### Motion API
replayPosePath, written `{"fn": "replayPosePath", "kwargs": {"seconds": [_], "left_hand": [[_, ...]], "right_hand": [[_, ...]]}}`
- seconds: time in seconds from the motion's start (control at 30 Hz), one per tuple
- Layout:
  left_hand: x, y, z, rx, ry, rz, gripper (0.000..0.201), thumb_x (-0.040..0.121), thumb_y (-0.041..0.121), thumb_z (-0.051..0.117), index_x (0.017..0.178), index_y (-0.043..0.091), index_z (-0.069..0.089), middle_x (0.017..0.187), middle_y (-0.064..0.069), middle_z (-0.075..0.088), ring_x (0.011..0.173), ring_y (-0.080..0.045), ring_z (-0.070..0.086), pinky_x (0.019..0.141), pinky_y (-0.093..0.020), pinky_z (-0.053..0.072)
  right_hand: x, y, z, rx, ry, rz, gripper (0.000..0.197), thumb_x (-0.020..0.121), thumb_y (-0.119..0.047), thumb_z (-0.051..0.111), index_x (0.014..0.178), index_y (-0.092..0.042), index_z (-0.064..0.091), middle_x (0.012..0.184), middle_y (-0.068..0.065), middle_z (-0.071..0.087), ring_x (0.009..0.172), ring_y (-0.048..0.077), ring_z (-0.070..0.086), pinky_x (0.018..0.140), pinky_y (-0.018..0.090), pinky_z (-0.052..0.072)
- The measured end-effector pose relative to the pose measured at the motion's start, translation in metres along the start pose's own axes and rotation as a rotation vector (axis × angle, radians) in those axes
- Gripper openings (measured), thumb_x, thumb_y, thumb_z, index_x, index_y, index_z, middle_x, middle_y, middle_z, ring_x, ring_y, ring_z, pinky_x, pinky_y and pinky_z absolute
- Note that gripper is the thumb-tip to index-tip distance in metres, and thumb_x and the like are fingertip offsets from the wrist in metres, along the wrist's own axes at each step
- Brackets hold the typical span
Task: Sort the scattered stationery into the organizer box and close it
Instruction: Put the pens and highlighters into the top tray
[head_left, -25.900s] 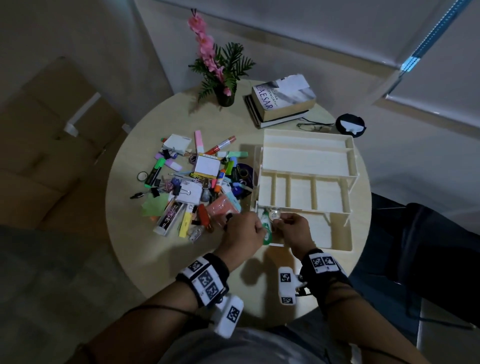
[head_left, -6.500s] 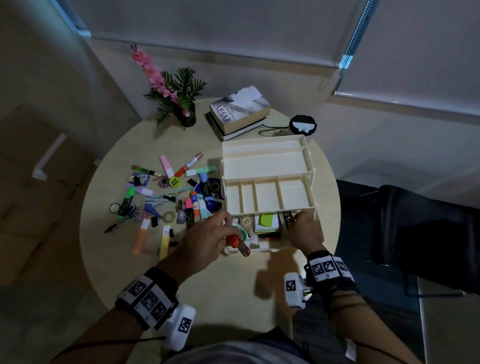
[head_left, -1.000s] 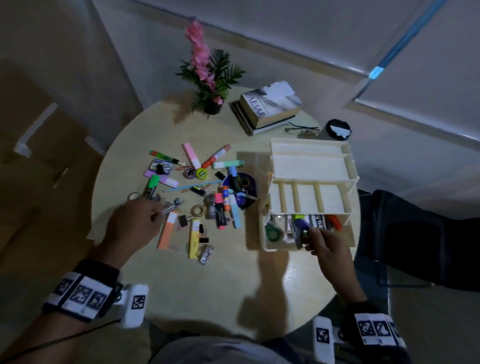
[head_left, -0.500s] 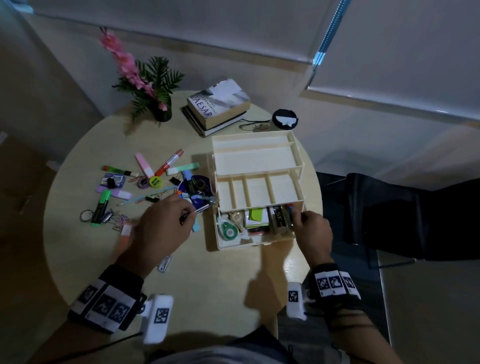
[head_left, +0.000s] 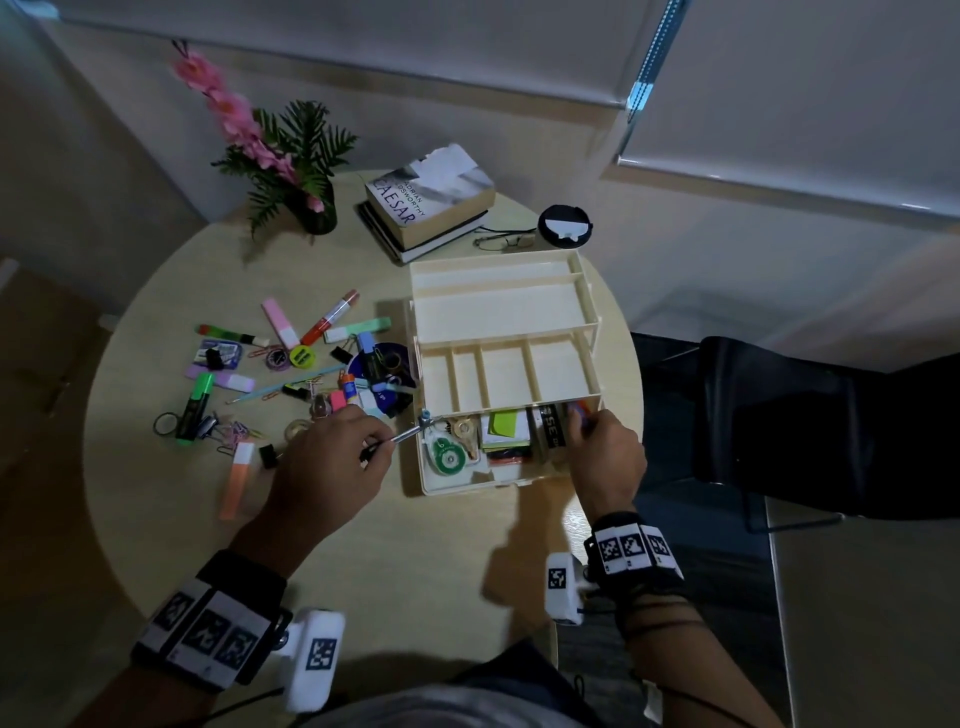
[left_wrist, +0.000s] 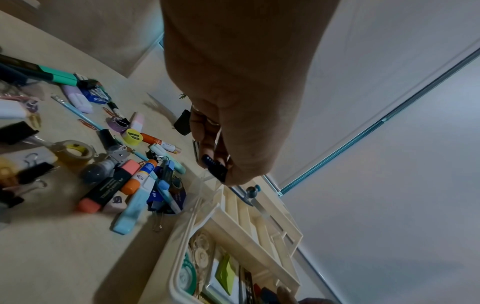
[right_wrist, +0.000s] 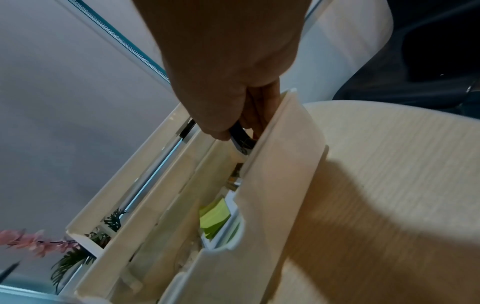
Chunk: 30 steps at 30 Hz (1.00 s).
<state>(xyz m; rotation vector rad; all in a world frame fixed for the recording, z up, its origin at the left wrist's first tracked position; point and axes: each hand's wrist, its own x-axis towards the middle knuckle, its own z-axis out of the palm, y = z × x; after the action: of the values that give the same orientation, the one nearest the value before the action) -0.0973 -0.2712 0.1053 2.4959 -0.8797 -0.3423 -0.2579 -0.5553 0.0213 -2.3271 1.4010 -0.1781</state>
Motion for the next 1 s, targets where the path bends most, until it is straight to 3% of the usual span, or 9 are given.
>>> {"fn": "replayPosePath", "kwargs": {"seconds": [0.17,0.3,0.4,0.53,0.67,0.83,0.9,1.0], "left_hand": [[0.002,0.002,0.003,-0.003,0.019,0.041,0.002,0.089,0.021,0.078,0.09,0.023,0.078,0.084,0.009,0.063,0.067,-0.009,0.056,0.057,-0.027,0.045],[0.004,0.001,0.007,-0.007,-0.003,0.034,0.0,0.09,0.024,0.077,0.09,0.025,0.077,0.085,0.009,0.063,0.068,-0.009,0.059,0.057,-0.029,0.049],[0.006,-0.002,0.009,-0.017,-0.01,0.042,0.001,0.091,0.025,0.076,0.09,0.025,0.077,0.085,0.01,0.062,0.068,-0.008,0.058,0.057,-0.028,0.047],[0.011,-0.006,0.007,-0.038,0.005,0.039,0.001,0.09,0.024,0.077,0.091,0.025,0.077,0.087,0.01,0.063,0.066,-0.004,0.054,0.057,-0.024,0.042],[0.025,-0.002,0.003,-0.068,0.023,0.045,0.003,0.091,0.022,0.077,0.093,0.023,0.078,0.088,0.009,0.062,0.066,-0.006,0.052,0.06,-0.026,0.044],[0.057,0.012,-0.003,-0.089,0.052,0.046,0.01,0.092,0.023,0.076,0.101,0.022,0.08,0.095,0.007,0.064,0.076,-0.009,0.06,0.067,-0.031,0.053],[0.078,0.019,-0.006,-0.073,0.07,0.049,0.013,0.093,0.025,0.074,0.103,0.023,0.08,0.097,0.006,0.062,0.081,-0.013,0.062,0.071,-0.034,0.055],[0.119,0.028,-0.008,-0.008,0.119,0.045,0.014,0.095,0.026,0.072,0.105,0.022,0.08,0.098,0.001,0.062,0.086,-0.019,0.062,0.075,-0.035,0.054]], "right_hand": [[-0.002,0.003,0.008,0.026,-0.016,-0.006,0.04,0.102,-0.05,0.056,0.095,-0.012,0.067,0.082,0.012,0.074,0.074,0.037,0.069,0.064,0.038,0.054],[0.001,-0.001,0.015,0.049,-0.028,0.028,0.036,0.102,-0.051,0.055,0.102,-0.016,0.065,0.088,0.01,0.076,0.079,0.035,0.07,0.068,0.039,0.055],[-0.002,-0.005,0.019,0.089,-0.057,0.009,0.025,0.099,-0.042,0.063,0.111,-0.021,0.059,0.1,0.007,0.075,0.088,0.036,0.071,0.074,0.041,0.055],[-0.009,0.002,0.016,0.079,-0.075,-0.05,0.027,0.097,-0.027,0.065,0.122,-0.028,0.056,0.104,0.003,0.075,0.088,0.034,0.072,0.073,0.041,0.057],[-0.002,0.006,0.01,0.002,-0.096,-0.078,0.021,0.101,-0.02,0.06,0.12,-0.023,0.069,0.093,0.013,0.075,0.084,0.039,0.071,0.068,0.037,0.051],[0.007,0.0,0.005,-0.023,-0.151,-0.067,0.031,0.098,-0.013,0.062,0.125,-0.023,0.073,0.093,0.017,0.076,0.085,0.04,0.071,0.072,0.041,0.055],[0.005,0.004,0.003,-0.014,-0.16,-0.111,0.032,0.096,-0.016,0.065,0.126,-0.027,0.07,0.091,0.013,0.076,0.082,0.038,0.071,0.068,0.039,0.054],[-0.002,0.013,-0.002,0.001,-0.117,-0.187,0.031,0.096,-0.033,0.068,0.127,-0.039,0.064,0.085,0.003,0.076,0.074,0.032,0.071,0.061,0.037,0.054]]}}
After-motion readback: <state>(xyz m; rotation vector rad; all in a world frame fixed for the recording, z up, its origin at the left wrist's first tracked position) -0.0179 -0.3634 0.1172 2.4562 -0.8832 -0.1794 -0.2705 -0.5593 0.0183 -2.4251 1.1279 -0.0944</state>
